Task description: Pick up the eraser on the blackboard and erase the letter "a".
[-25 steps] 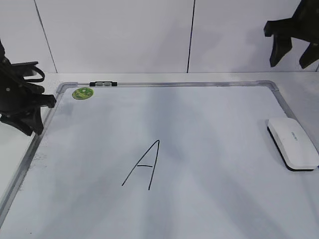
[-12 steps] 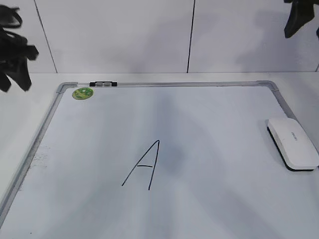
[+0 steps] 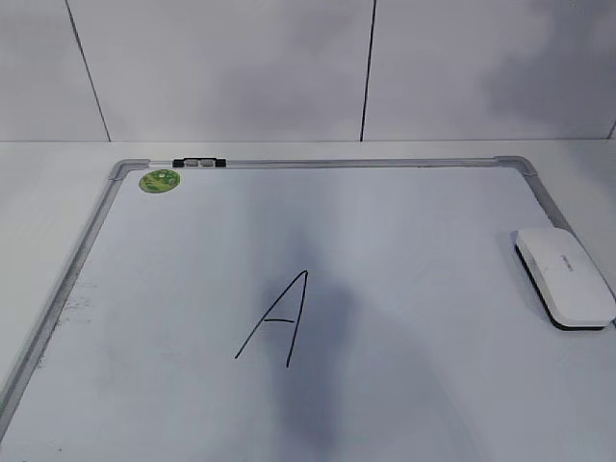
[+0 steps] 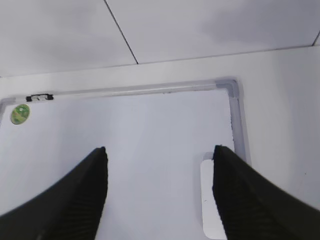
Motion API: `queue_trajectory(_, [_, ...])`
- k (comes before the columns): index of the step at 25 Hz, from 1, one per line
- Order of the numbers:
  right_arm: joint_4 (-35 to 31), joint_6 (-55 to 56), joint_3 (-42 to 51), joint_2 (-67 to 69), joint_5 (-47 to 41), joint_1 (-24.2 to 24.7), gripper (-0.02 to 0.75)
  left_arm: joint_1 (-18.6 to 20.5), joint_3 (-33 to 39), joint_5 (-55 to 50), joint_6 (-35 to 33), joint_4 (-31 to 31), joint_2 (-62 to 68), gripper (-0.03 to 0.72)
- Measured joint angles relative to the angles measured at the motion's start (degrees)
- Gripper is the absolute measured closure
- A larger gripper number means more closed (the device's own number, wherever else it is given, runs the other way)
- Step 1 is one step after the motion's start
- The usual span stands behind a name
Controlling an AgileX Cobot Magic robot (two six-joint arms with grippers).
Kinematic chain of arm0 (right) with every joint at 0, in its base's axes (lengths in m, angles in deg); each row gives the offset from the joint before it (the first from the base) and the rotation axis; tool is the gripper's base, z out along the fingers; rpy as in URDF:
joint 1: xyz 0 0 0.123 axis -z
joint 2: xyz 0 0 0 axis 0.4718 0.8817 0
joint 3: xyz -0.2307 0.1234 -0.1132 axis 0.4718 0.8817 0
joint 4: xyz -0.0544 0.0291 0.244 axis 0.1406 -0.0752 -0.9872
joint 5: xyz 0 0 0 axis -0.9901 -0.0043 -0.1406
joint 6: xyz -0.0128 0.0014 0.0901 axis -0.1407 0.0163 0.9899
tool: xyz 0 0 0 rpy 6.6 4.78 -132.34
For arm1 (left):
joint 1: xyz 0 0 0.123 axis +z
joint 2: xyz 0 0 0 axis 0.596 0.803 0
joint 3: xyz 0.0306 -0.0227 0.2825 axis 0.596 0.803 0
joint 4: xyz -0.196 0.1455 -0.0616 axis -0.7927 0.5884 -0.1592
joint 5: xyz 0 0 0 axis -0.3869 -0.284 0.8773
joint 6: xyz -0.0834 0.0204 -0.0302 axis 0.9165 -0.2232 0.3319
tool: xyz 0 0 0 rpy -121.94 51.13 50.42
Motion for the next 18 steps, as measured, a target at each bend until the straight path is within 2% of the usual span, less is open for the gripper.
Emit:
queue_trajectory(7, [-1.7,0.0,3.8,-13.8,-0.2,0.0,0.211,0.0,0.0,-1.1,0.0,0.0,-12.5,0.339])
queue_trajectory(15, [-3.8,0.0,21.6,-30.3,-0.7,0.0,0.211,0.0,0.6,-1.7,0.0,-0.3,-23.6,0.34])
queue_trajectory(18, [-3.9,-0.1,27.3,-36.6,-0.8,0.0,0.211,-1.8,3.5,-1.8,0.0,-0.5,-27.6,0.341])
